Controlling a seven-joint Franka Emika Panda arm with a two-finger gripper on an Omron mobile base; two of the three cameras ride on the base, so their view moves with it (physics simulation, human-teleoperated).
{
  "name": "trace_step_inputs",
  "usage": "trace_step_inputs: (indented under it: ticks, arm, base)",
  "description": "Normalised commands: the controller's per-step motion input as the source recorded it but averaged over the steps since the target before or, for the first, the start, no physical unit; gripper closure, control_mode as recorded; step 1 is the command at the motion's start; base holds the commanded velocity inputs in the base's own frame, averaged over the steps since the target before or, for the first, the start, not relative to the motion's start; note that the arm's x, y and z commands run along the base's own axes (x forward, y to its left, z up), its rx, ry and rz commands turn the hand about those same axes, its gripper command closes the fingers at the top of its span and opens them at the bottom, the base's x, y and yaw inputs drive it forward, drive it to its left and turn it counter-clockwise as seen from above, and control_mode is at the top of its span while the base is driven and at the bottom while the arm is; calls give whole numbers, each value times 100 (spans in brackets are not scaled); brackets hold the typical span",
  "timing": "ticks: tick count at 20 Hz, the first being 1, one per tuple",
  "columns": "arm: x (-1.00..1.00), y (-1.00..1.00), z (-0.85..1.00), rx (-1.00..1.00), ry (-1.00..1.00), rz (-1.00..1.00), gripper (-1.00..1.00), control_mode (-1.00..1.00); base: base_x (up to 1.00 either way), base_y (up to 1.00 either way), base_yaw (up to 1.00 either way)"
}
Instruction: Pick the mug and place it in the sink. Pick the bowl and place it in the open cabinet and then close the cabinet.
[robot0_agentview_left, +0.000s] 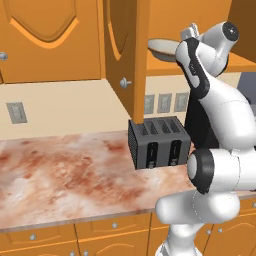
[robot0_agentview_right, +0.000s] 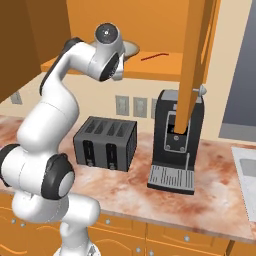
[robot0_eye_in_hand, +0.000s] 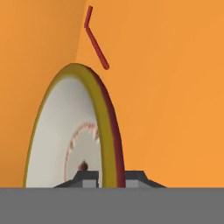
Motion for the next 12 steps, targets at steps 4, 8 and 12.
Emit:
trace_step_inputs:
  ticks: [4, 8, 12]
  arm:
    - [64, 11, -21, 0, 0, 0, -100, -100]
    - [32, 3, -4, 0, 0, 0, -100, -100]
    - [6, 0, -2, 0, 0, 0, -100, -100]
  base:
    - [0, 0, 0]
    - [0, 0, 0]
    - [0, 0, 0]
